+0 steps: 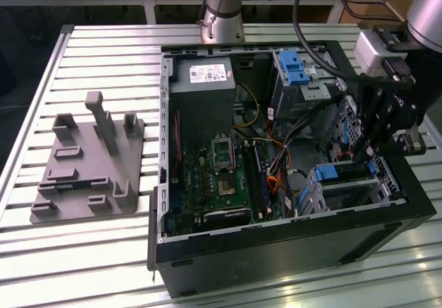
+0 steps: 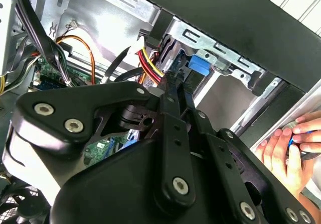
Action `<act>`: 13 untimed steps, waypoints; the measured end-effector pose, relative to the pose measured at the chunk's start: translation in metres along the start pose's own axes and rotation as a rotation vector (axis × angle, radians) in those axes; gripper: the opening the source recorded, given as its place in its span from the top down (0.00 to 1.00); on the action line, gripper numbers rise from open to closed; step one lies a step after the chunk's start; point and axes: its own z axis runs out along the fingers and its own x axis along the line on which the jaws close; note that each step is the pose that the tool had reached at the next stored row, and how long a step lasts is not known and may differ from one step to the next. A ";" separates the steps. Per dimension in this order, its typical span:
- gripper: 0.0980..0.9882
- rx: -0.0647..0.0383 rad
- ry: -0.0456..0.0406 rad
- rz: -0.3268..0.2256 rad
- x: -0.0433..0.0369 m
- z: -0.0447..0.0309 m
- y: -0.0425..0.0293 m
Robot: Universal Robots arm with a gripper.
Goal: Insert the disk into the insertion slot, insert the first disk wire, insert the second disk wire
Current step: 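Insert the first disk wire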
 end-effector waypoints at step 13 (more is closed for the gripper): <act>0.91 0.000 -0.0001 0.017 0.0009 0.0013 0.0016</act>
